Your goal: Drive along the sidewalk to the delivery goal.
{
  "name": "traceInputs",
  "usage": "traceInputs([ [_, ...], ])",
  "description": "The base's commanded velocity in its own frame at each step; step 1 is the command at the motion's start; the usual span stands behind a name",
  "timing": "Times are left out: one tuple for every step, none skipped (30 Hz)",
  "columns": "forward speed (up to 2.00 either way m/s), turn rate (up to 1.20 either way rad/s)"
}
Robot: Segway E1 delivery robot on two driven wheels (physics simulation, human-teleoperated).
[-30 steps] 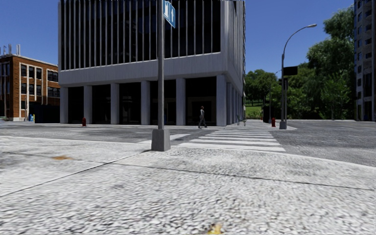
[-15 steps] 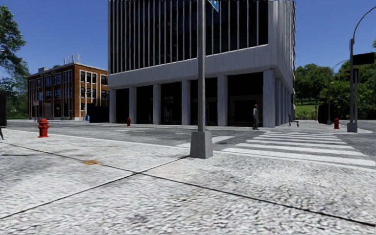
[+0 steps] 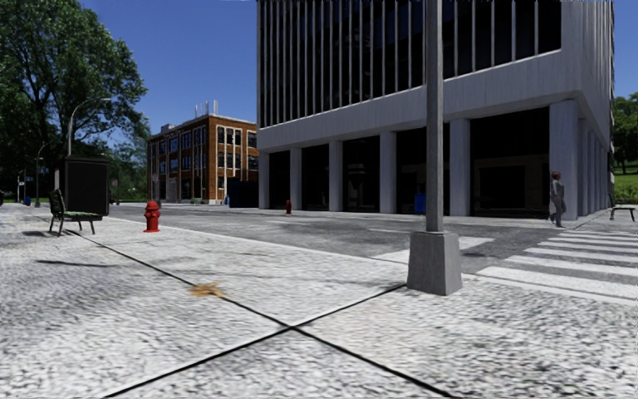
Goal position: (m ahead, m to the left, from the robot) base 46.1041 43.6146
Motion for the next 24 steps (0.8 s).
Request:
traceInputs([
  [1.61,0.58],
  [1.61,0.58],
  [1.61,0.58],
  [1.61,0.58],
  [1.61,0.58],
  [1.61,0.58],
  [1.61,0.58],
  [1.61,0.58],
  [1.61,0.58],
  [1.6,0.59],
  [1.57,0.61],
  [1.56,0.64],
  [1.54,0.65],
  [1.54,0.65],
  [1.51,0.66],
  [1.47,0.66],
  [1.44,0.66],
  [1.43,0.66],
  [1.43,0.66],
  [1.43,0.66],
  [1.43,0.66],
  [1.43,0.66],
  [1.43,0.66],
  [1.43,0.66],
])
